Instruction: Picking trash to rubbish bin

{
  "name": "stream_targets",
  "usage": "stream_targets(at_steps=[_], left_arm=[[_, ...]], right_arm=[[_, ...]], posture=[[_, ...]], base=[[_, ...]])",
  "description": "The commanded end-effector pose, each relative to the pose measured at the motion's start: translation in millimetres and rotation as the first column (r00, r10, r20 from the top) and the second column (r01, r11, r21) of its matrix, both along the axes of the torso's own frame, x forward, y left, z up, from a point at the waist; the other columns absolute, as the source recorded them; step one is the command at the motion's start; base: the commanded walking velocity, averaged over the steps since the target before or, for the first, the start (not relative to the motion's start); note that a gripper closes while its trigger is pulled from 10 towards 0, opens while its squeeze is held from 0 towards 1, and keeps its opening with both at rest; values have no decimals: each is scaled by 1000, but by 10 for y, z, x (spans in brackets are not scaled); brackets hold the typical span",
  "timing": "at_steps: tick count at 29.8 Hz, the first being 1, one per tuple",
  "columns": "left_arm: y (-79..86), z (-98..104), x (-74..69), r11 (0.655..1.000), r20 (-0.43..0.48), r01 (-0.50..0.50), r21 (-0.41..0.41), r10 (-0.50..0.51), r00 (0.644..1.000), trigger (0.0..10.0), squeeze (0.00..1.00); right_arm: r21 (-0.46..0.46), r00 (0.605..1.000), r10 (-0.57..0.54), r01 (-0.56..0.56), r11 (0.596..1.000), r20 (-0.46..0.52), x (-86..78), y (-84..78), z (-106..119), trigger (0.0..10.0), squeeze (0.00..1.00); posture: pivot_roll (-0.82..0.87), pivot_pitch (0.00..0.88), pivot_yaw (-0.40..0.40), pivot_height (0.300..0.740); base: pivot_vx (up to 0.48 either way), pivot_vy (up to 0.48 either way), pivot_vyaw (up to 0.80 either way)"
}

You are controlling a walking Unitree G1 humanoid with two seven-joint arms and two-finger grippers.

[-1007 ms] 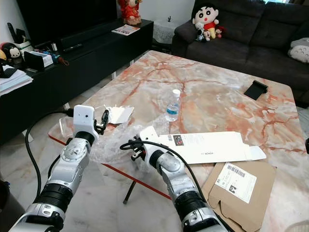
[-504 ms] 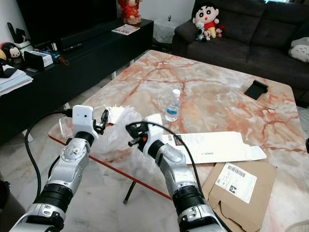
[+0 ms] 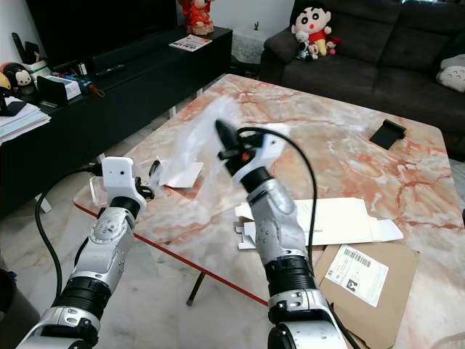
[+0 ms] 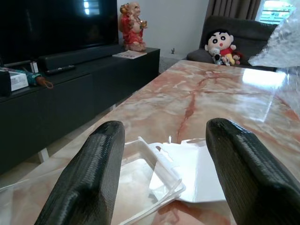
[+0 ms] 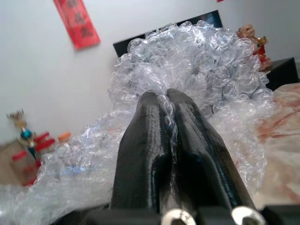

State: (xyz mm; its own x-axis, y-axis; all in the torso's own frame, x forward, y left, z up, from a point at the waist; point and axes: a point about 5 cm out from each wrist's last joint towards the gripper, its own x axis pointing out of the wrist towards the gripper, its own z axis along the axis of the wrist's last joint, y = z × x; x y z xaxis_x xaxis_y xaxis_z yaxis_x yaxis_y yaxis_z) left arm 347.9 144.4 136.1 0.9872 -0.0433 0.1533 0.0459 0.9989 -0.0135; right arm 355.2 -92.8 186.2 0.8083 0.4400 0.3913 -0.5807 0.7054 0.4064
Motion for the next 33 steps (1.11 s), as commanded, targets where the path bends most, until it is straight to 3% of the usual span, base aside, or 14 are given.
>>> stream_targets(at_steps=[1, 5, 7, 9, 13, 17, 23, 33], left_arm=[[-27, 144, 22, 1000, 64, 2, -1, -2, 998, 10000, 0], [-24, 143, 16, 1000, 70, 0, -3, 0, 998, 10000, 0], [-38, 156, 7, 1000, 85, 1, -13, 0, 996, 10000, 0], [-48, 160, 6, 1000, 88, 2, -12, -1, 996, 10000, 0], [-58, 167, -1, 1000, 99, 3, -6, -2, 995, 10000, 0], [-99, 203, -18, 999, 132, 0, 52, -7, 991, 10000, 0], [-136, 195, -37, 999, 138, 2, 46, -9, 990, 10000, 0], [-117, 192, -40, 998, 144, -25, 55, 17, 989, 10000, 0]], right_arm=[[42, 999, -27, 26, 999, 23, -10, -92, 68, 10000, 0], [37, 995, -93, 92, 995, 29, 17, -189, 79, 10000, 0], [-75, 975, -204, 211, 975, 92, 37, -295, 109, 10000, 0], [-166, 963, -224, 248, 954, 149, 29, -304, 122, 10000, 0], [-146, 961, -236, 256, 955, 143, 16, -295, 102, 10000, 0], [-173, 968, -205, 229, 958, 146, -31, -204, 6, 10000, 0], [-176, 979, -148, 172, 969, 142, -70, -58, -56, 10000, 0], [-196, 980, -172, 189, 962, 100, -48, -53, -189, 10000, 0]], posture=[[-2, 0, -82, 740], [-2, 0, -81, 740], [-2, 0, -81, 740], [-2, 0, -81, 740], [-8, 0, -78, 740], [-2, 0, -79, 740], [-1, 0, -76, 740], [-1, 0, -79, 740]], base=[[0, 0, 0], [0, 0, 0], [0, 0, 0], [0, 0, 0], [0, 0, 0], [0, 0, 0], [0, 0, 0], [0, 0, 0]])
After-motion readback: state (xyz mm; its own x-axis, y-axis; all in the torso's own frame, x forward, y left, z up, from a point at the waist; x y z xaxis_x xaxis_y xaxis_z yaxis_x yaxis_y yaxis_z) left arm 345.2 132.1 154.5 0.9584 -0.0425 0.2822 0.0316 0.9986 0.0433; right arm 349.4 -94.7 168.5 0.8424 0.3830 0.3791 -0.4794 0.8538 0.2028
